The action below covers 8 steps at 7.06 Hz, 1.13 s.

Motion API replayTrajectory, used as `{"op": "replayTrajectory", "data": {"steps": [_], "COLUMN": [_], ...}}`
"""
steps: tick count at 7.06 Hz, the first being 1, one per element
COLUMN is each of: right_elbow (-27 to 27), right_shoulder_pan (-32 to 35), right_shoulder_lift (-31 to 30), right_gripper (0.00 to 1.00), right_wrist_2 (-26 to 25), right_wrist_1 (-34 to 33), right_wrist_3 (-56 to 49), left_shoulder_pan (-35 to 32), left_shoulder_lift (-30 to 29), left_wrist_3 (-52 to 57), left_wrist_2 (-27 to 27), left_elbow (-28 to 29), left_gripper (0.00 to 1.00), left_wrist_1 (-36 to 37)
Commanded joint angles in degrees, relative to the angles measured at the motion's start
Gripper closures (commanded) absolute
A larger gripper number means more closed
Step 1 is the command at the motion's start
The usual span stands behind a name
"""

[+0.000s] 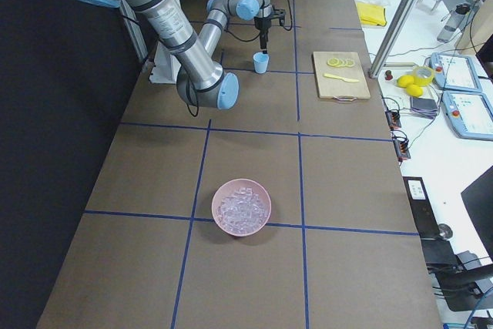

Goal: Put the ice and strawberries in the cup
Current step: 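Move the right gripper back to the pink bowl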

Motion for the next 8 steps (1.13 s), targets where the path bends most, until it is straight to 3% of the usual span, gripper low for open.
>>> {"op": "replayTrajectory", "data": {"steps": [1, 2, 3, 6, 8], "right_elbow": [10.96, 17.57, 20.34, 22.03, 21.42], "right_shoulder_pan": [7.08, 10.76, 13.85, 29.64, 37.83], "right_shoulder_lift": [-10.85, -18.06, -22.92, -37.87, -44.39], "right_gripper": [0.01, 0.01, 0.01, 0.01, 0.01], "right_wrist_2": [7.13, 10.47, 12.85, 22.5, 27.0], "right_wrist_1": [-0.15, -0.15, 0.11, 0.46, 0.38], "right_wrist_3": [-9.46, -17.34, -24.9, -50.9, -65.51], "left_shoulder_pan": [0.0, 0.0, 0.0, 0.0, 0.0], "left_shoulder_lift": [0.09, 0.09, 0.09, 1.83, 1.84], "left_wrist_3": [0.0, 0.0, 0.0, 0.09, 0.09], "left_wrist_2": [0.0, 0.0, 0.0, -0.18, -0.18], "left_elbow": [0.09, 0.18, 0.27, -0.34, -0.35], "left_gripper": [0.0, 0.0, 0.0, 0.0, 0.0], "left_wrist_1": [0.0, 0.0, 0.0, -0.09, -0.09]}}
